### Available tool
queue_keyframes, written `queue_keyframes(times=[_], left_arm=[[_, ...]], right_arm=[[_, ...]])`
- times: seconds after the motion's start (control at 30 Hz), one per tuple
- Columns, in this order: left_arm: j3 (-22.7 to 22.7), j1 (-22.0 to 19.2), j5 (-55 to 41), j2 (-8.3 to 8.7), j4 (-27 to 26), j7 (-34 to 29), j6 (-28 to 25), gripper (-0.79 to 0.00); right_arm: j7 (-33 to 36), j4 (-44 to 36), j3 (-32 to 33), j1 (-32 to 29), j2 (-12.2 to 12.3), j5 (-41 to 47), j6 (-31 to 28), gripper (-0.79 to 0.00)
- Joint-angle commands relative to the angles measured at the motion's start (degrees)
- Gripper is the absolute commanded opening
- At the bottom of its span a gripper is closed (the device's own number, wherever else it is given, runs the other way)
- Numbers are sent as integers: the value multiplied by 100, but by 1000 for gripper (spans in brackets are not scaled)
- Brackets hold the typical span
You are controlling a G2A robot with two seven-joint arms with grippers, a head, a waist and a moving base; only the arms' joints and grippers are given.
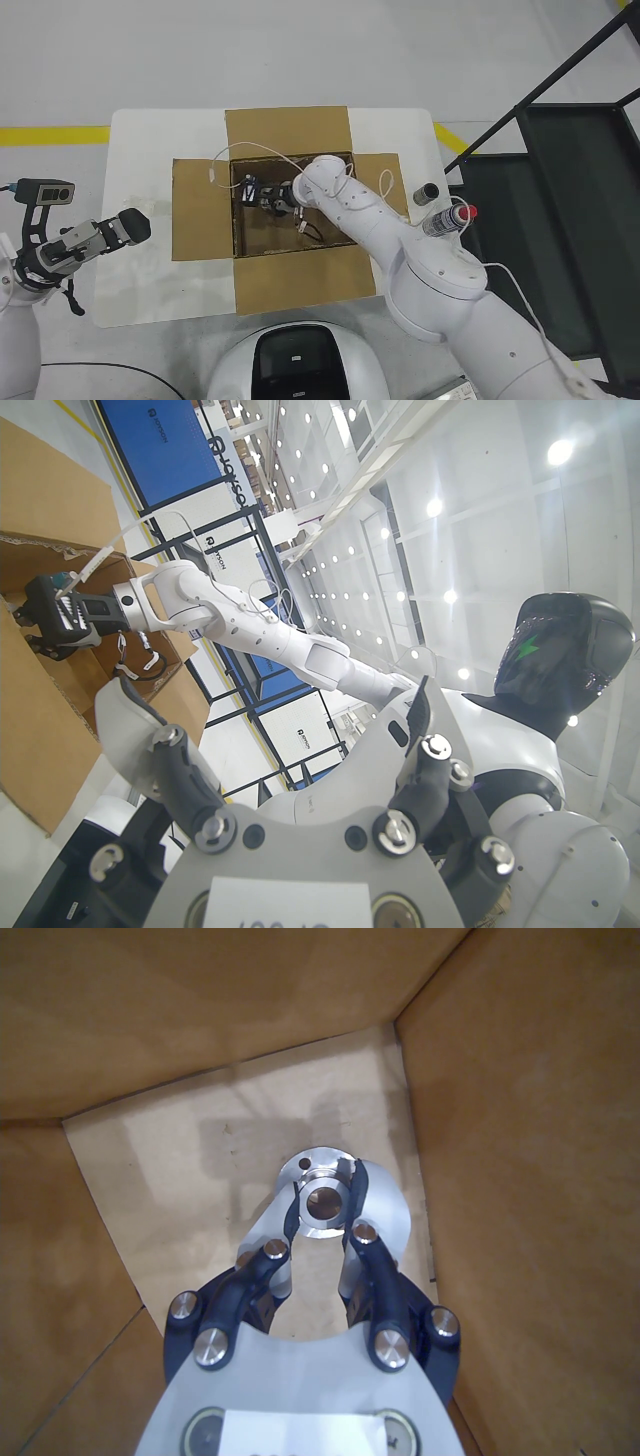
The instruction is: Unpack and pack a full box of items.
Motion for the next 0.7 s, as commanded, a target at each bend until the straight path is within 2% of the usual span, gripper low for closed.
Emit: queue_keyframes(times=[0.0, 0.3, 0.67], left_arm=[[0, 0, 0, 0, 0, 0, 0, 0], [0, 0, 0, 0, 0, 0, 0, 0], [0, 0, 0, 0, 0, 0, 0, 0]], right_arm=[[-105, -17, -26, 25, 35, -111, -112, -785], [-735, -302, -112, 180, 266, -622, -580, -785], [-721, -998, 59, 296, 635, -757, -1065, -785]])
